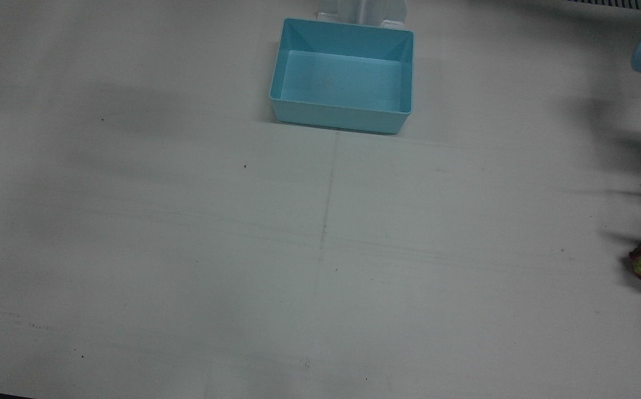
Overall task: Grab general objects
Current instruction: 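Move the left hand down onto the pink dragon fruit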
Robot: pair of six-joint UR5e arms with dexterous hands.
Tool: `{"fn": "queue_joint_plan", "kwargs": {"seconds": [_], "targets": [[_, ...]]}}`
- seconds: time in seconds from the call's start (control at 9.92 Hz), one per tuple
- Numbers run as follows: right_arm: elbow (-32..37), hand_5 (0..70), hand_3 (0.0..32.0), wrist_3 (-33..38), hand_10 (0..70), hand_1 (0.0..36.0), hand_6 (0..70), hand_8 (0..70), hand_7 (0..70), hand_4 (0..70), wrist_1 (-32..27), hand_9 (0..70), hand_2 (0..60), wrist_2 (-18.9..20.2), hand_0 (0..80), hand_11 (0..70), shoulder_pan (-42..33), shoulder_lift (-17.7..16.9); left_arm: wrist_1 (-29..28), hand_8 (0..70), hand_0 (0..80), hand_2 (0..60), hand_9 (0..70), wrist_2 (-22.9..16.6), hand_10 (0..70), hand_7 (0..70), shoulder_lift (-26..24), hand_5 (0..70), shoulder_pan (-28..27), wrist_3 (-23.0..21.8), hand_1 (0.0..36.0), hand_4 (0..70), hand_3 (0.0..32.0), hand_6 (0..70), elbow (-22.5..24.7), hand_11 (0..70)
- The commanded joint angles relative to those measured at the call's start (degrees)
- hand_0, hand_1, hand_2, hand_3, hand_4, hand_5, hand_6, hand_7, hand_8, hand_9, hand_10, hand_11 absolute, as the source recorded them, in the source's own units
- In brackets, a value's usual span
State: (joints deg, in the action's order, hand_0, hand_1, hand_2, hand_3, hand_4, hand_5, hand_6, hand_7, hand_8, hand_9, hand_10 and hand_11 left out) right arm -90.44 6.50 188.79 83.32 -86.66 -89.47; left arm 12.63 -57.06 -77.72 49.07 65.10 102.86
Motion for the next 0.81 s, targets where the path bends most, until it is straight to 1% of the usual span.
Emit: {"fn": "queue_joint_plan", "kwargs": {"seconds": [0.0, 0.1, 0.4, 0.5, 0.61, 0.71], "targets": [[0.1, 0.0, 0.0, 0.0, 0.0, 0.0, 0.0, 0.0, 0.0, 0.0, 0.0, 0.0, 0.0, 0.0, 0.0, 0.0, 0.1, 0.0, -2.2, 0.0, 53.9, 0.0, 0.5, 0.8, 0.0, 9.7, -1.8, 10.7, -0.2, 0.6, 17.2, 0.0, 32.0, 0.0, -5.0, 0.0], [0.1, 0.0, 0.0, 0.0, 0.0, 0.0, 0.0, 0.0, 0.0, 0.0, 0.0, 0.0, 0.0, 0.0, 0.0, 0.0, 0.0, 0.0, -3.3, 0.0, 54.6, 0.0, 0.7, 0.8, 0.0, 10.5, -1.8, 12.1, -0.3, 0.6, 17.6, 0.0, 32.0, 0.0, -6.2, 0.0], [0.2, 0.0, 0.0, 0.1, 0.0, 0.0, 0.0, 0.0, 0.0, 0.0, 0.0, 0.0, 0.0, 0.0, 0.0, 0.0, 0.1, 0.0, -3.5, 0.0, 54.9, 0.0, 0.9, 0.8, 0.0, 11.8, -1.9, 15.3, -0.3, 0.7, 17.2, 0.0, 32.0, 0.0, -6.6, 0.0], [0.2, 0.0, 0.0, 0.1, 0.0, 0.0, 0.0, 0.0, 0.0, 0.0, 0.0, 0.0, 0.0, 0.0, 0.0, 0.0, 0.0, 0.0, -3.4, 0.0, 55.9, 0.0, 1.0, 0.8, 0.0, 12.2, -1.9, 16.3, -0.3, 0.7, 17.7, 0.0, 31.0, 0.0, -6.6, 0.0], [0.2, 0.0, 0.0, 0.1, 0.0, 0.0, 0.0, 0.0, 0.0, 0.0, 0.0, 0.0, 0.0, 0.0, 0.0, 0.0, 0.1, 0.0, -3.4, 0.0, 56.0, 0.0, 1.1, 0.7, 0.0, 12.7, -1.9, 17.3, -0.3, 0.7, 17.9, 0.0, 27.8, 0.0, -6.6, 0.0], [0.2, 0.0, 0.0, 0.1, 0.0, 0.0, 0.0, 0.0, 0.0, 0.0, 0.0, 0.0, 0.0, 0.0, 0.0, 0.0, 0.1, 0.0, -3.1, 0.0, 56.3, 0.0, 1.1, 0.8, 0.0, 12.9, -1.9, 18.4, -1.2, 0.7, 18.1, 0.0, 26.0, 0.0, -6.6, 0.0]]}}
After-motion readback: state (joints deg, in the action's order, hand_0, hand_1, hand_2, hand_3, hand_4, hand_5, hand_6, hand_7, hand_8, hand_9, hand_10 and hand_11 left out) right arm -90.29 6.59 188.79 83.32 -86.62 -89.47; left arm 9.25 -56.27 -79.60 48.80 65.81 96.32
